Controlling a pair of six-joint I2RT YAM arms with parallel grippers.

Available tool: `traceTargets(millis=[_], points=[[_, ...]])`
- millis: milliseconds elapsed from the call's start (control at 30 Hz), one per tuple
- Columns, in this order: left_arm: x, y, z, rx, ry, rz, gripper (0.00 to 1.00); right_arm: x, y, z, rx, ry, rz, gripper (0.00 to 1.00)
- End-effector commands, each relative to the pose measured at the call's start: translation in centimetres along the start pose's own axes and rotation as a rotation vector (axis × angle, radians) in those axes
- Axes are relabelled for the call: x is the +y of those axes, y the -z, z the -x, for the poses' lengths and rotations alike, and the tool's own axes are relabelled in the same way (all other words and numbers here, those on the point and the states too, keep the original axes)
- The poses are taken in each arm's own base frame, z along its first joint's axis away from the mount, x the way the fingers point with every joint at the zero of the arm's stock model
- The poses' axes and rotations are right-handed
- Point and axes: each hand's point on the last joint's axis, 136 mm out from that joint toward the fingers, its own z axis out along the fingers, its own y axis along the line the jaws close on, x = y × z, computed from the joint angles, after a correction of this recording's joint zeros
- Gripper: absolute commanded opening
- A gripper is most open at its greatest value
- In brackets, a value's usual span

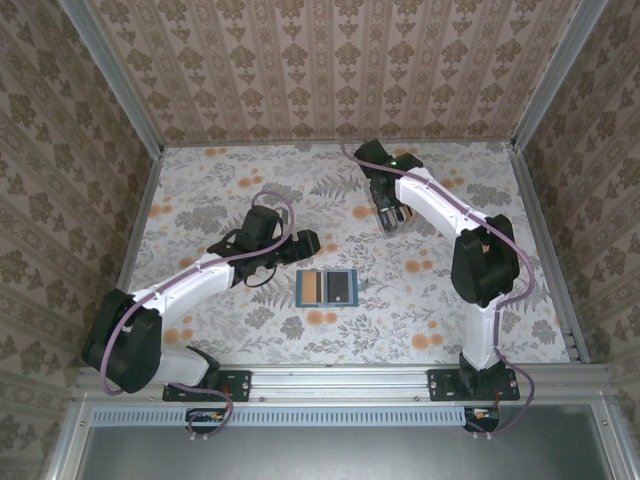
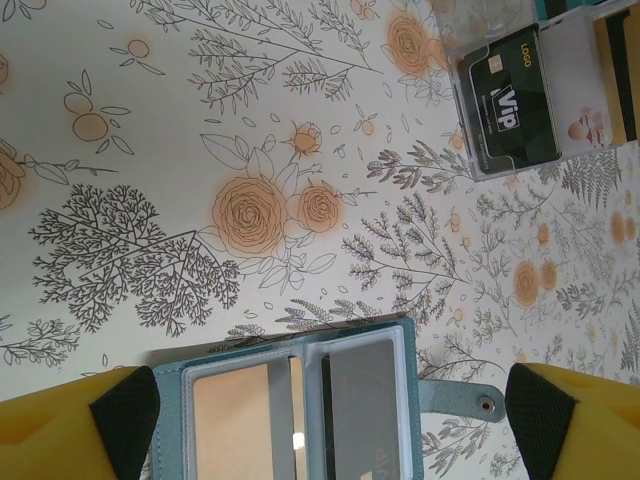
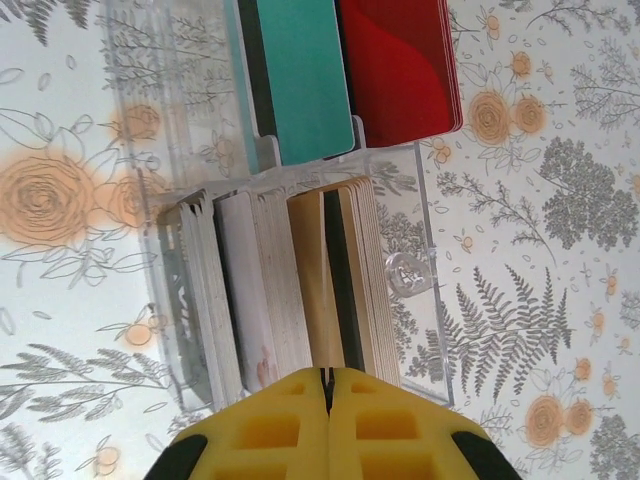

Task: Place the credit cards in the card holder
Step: Pick up the credit card from the storage box, then turn over the card slot in the card holder.

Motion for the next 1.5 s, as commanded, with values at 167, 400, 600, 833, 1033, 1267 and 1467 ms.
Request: traceTargets(millis=[167,400,600,833,1033,1267,1467], points=[[0.2,0.5,-0.4,0.009,0.019,-0.003,0.92,1.2,4.8,-1.0,-0.045,-0.122,0.261,0.0],[1.0,0.6,-1.1,0.022,0.024,0.025,0.92,3.3,8.3,-3.1,-0.078,-0.296,0.528,0.0],[2.0,0.5,-1.6,0.035,0.043,0.057,0.92,6.3,9.9,-5.1,-0.067,-0.445,0.776,0.0],[4.0,0.1,-2.5,0.065,0.097,0.105,0.91,9.6,9.0,-8.5,-0.027,-0.506,0.822,0.0],[4.3,-0.1,-3.1,0.086,0.1,0.103,0.9,12.3,8.5,-11.1,-0.021,-0.491,0.784,0.0],[4.3,-0.3,-3.6,0.096,0.103,0.083,0.88,13.8,7.4,-14.0,-0.03,-0.526,0.767,0.0],[4.4,-0.5,-3.8,0.11,0.096,0.085,0.88,14.0,7.8,-14.3,-0.102,-0.539,0.789,0.0]])
